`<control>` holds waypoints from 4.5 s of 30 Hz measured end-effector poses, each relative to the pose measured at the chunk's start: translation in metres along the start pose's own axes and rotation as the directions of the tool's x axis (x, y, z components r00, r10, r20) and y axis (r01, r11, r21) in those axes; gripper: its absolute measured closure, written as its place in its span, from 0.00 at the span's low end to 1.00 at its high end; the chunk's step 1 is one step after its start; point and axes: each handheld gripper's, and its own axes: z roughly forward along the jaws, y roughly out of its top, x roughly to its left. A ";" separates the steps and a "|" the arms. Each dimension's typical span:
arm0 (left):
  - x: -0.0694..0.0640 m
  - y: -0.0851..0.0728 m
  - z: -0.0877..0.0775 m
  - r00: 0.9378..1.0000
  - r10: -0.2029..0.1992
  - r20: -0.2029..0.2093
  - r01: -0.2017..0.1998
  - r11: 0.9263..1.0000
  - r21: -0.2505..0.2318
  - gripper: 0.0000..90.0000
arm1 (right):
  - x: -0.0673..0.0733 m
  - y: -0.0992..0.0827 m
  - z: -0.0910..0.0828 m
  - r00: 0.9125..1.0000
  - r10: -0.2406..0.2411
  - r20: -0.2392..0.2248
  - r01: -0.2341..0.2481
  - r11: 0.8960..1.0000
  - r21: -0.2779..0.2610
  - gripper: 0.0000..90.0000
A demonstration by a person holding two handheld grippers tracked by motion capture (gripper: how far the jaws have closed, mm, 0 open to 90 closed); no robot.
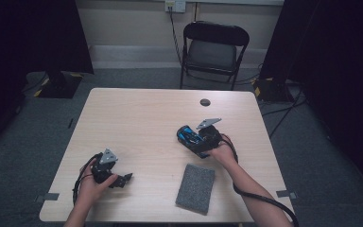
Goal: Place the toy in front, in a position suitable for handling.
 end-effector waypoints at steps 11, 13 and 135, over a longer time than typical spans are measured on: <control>0.000 0.000 0.000 1.000 -0.001 -0.003 0.001 1.000 0.000 0.00 | -0.001 -0.028 -0.016 0.999 0.042 0.006 -0.042 0.999 -0.016 0.16; 0.000 0.000 0.000 1.000 -0.002 -0.003 0.002 1.000 -0.001 0.00 | -0.002 -0.032 -0.018 0.999 0.045 0.006 -0.045 0.999 -0.016 0.16; -0.175 0.081 0.044 0.961 0.150 0.234 -0.163 0.986 0.038 0.30 | 0.003 -0.053 -0.025 0.999 0.026 0.018 -0.025 0.999 -0.046 0.27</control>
